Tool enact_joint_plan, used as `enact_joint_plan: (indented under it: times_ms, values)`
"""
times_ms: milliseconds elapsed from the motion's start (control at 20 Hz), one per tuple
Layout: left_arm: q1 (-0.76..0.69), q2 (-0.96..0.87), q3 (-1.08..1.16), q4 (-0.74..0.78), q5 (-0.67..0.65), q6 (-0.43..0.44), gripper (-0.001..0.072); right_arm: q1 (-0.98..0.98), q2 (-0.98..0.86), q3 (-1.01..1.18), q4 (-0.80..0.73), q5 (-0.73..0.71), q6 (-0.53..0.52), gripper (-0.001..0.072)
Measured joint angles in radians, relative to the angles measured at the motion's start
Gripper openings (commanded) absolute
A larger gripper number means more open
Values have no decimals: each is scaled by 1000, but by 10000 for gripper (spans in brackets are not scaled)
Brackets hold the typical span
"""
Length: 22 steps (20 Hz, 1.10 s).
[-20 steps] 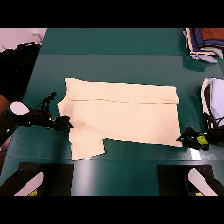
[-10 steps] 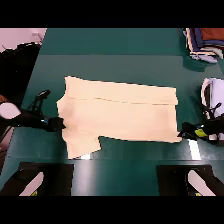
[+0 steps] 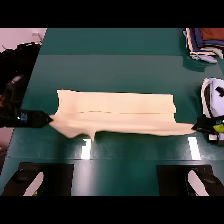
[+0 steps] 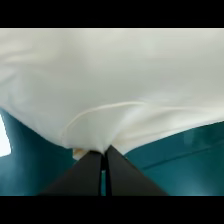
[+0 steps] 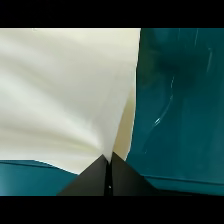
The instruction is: Fold the shirts.
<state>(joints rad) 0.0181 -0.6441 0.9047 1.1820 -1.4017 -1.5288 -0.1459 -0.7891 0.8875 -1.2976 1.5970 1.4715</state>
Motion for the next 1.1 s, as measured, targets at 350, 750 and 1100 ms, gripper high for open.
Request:
enact_joint_plan:
  times_ms: [350, 750, 1100]
  values:
    - [0, -320, 82, -3, 197, 89, 26, 92, -337, 223, -5, -136, -27, 14]
    - [0, -742, 225, -27, 309, 181, 30, 185, -698, 460, 1, -244, -34, 91]
    - [2, -810, 370, -31, 261, 187, 484, 114, -799, 536, 174, -224, -100, 370]
